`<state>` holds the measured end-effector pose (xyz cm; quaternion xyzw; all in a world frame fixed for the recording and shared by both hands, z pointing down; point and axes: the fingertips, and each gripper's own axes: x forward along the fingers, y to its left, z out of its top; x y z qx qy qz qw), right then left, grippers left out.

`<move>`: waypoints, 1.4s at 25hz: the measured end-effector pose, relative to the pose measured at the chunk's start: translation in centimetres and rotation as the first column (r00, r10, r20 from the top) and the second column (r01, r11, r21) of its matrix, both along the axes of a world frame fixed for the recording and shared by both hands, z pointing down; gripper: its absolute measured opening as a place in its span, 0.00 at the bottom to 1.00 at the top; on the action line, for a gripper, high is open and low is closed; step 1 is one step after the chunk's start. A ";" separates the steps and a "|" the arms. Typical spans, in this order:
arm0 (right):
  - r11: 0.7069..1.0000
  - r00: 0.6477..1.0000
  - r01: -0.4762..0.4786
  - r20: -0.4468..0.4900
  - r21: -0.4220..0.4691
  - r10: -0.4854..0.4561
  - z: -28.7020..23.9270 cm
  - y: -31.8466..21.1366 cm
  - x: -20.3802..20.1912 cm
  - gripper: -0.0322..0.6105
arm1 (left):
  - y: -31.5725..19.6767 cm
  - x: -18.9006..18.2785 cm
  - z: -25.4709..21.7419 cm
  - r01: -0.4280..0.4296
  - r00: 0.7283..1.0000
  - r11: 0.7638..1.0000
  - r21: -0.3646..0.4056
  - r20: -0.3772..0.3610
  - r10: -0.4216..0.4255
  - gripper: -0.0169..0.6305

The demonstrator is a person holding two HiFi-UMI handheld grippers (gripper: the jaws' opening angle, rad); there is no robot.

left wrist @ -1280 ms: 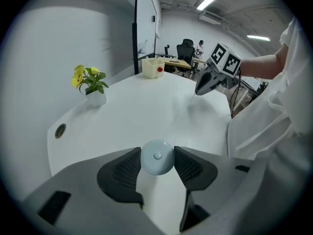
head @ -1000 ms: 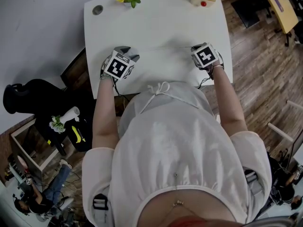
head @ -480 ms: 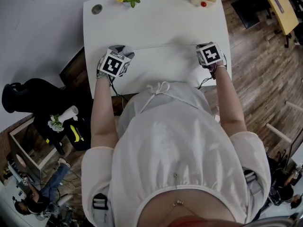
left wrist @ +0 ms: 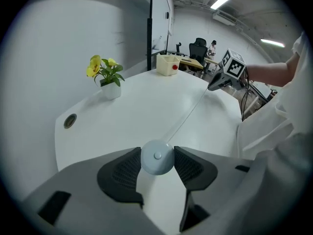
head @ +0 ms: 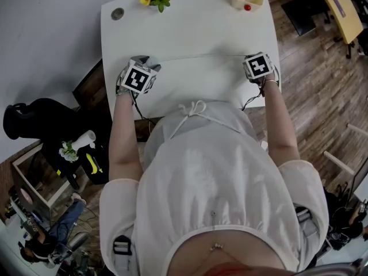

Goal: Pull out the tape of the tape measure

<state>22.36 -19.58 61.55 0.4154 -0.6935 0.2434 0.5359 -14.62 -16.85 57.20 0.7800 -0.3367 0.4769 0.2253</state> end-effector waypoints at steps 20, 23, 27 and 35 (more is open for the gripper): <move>0.998 0.999 0.028 0.019 0.060 -0.029 0.3 -3.7 -4.1 0.08 | -2.7 0.3 3.4 0.032 0.999 0.998 -0.050 -0.010 -0.033 0.38; 0.999 0.999 0.031 0.011 0.045 -0.032 0.8 -3.9 -4.4 0.08 | -3.2 0.1 4.4 0.038 0.999 0.997 -0.067 -0.005 -0.038 0.38; 0.999 1.000 0.025 0.013 0.046 -0.025 0.5 -4.4 -4.4 0.09 | -3.5 0.0 5.0 0.033 0.999 0.996 -0.086 0.010 -0.033 0.38; 0.996 0.999 -0.033 0.010 0.085 0.032 0.2 -4.7 -3.1 0.24 | -3.6 0.3 5.0 0.025 1.000 0.999 -0.045 -0.013 -0.025 0.38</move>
